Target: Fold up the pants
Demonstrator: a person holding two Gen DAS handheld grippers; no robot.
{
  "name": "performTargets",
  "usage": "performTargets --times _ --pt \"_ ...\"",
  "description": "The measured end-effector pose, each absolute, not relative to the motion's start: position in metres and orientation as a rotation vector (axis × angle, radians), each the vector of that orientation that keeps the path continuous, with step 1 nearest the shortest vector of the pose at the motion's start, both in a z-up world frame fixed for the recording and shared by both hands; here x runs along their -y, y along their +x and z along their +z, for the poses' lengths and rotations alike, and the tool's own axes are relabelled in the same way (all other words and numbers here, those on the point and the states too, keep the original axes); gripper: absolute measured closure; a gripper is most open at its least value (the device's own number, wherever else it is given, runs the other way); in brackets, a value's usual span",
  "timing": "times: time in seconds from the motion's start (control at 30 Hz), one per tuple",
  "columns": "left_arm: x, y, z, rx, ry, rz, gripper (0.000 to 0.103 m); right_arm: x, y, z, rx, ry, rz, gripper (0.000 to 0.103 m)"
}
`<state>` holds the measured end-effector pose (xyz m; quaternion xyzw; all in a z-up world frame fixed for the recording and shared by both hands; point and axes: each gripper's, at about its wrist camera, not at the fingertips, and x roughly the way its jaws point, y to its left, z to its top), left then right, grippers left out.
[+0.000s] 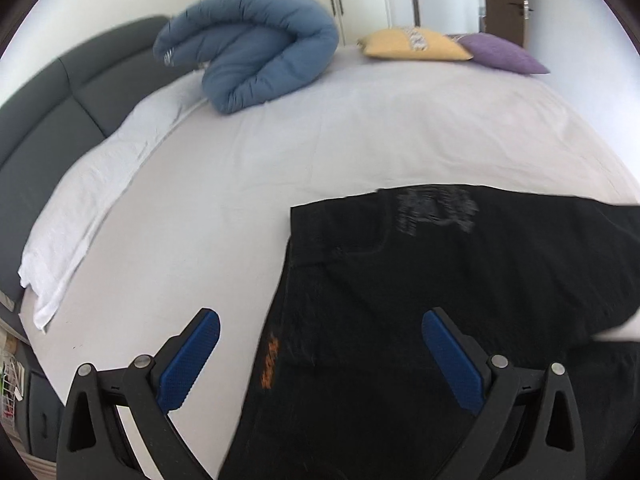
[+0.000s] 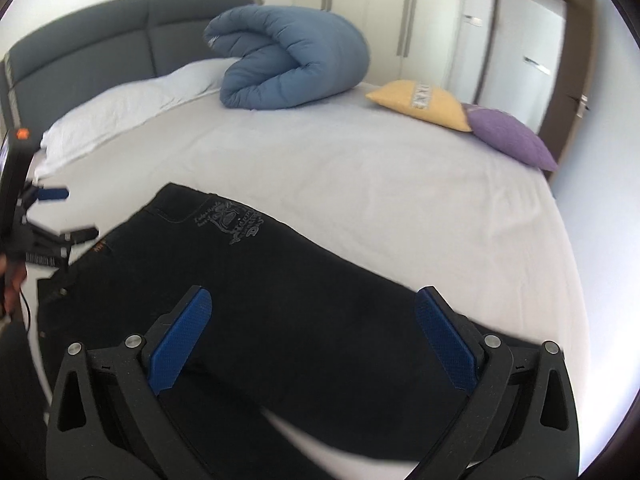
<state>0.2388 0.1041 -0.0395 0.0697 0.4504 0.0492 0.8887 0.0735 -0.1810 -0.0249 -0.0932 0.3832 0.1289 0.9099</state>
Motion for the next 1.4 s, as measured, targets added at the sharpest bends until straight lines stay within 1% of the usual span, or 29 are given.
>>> performTargets --times 0.1,0.23,0.27,0.3,0.33,0.37,0.4,0.43,0.47,0.5,0.53,0.57,0.6,0.7,0.8,0.9,0.93,0.97,1.03,1.07,1.13,1.4 --pt "-0.118 0.282 -0.041 -0.907 0.131 0.079 0.0 0.177 0.13 -0.05 -0.92 -0.226 0.297 0.0" --pt "-0.106 0.34 -0.042 -0.877 0.281 -0.063 0.001 0.177 0.174 -0.074 -0.958 -0.296 0.274 0.0" --pt "-0.1 0.35 -0.044 -0.879 0.315 -0.101 0.006 0.177 0.186 -0.078 -0.962 -0.285 0.306 0.0" --pt "-0.097 0.366 -0.049 -0.899 0.346 -0.156 0.02 0.174 0.196 -0.084 -0.96 -0.274 0.344 0.0" --pt "-0.091 0.38 -0.055 -0.931 0.381 -0.224 0.038 0.17 0.208 -0.086 -0.952 -0.27 0.404 0.001" --pt "-0.086 0.392 -0.063 -0.964 0.424 -0.288 0.044 0.168 0.215 -0.088 -0.949 -0.278 0.444 0.005" --pt "-0.08 0.399 -0.07 -0.99 0.47 -0.32 0.053 0.165 0.224 -0.092 -0.954 -0.294 0.508 0.012" --pt "-0.076 0.409 -0.079 -1.021 0.517 -0.36 0.056 0.162 0.232 -0.096 -0.974 -0.316 0.549 0.032" --pt "-0.074 0.416 -0.087 -1.06 0.53 -0.428 0.056 0.156 0.233 -0.1 -0.999 -0.333 0.584 0.056" --pt "-0.074 0.423 -0.093 -1.095 0.524 -0.502 0.057 0.153 0.24 -0.108 -1.035 -0.353 0.613 0.067" --pt "-0.072 0.429 -0.099 -1.126 0.527 -0.557 0.057 0.149 0.247 -0.112 -1.053 -0.367 0.63 0.073" --pt "-0.071 0.434 -0.103 -1.147 0.536 -0.601 0.057 0.148 0.252 -0.116 -1.061 -0.371 0.65 0.073" --pt "-0.069 0.439 -0.107 -1.176 0.528 -0.661 0.053 0.148 0.257 -0.12 -1.072 -0.366 0.676 0.073" --pt "-0.066 0.455 -0.117 -1.188 0.548 -0.697 0.027 0.15 0.27 -0.128 -1.096 -0.351 0.714 0.073" --pt "-0.066 0.474 -0.131 -1.235 0.504 -0.709 0.026 0.153 0.273 -0.135 -1.109 -0.331 0.737 0.073" --pt "-0.068 0.487 -0.143 -1.289 0.455 -0.72 0.026 0.166 0.265 -0.133 -1.125 -0.329 0.763 0.073" --pt "-0.065 0.487 -0.144 -1.288 0.468 -0.717 0.028 0.167 0.265 -0.133 -1.131 -0.335 0.772 0.073" --pt "-0.064 0.486 -0.144 -1.289 0.47 -0.72 0.033 0.167 0.266 -0.133 -1.133 -0.338 0.775 0.073" --pt "-0.059 0.481 -0.141 -1.302 0.452 -0.753 0.078 0.167 0.269 -0.13 -1.132 -0.341 0.781 0.073" --pt "-0.055 0.477 -0.139 -1.296 0.462 -0.758 0.085 0.166 0.27 -0.13 -1.131 -0.34 0.78 0.073" --pt "-0.049 0.465 -0.137 -1.264 0.508 -0.74 0.092 0.165 0.269 -0.123 -1.124 -0.339 0.782 0.073" --pt "-0.053 0.398 -0.091 -1.077 0.536 -0.781 0.093 0.137 0.27 -0.105 -1.12 -0.416 0.836 0.073"
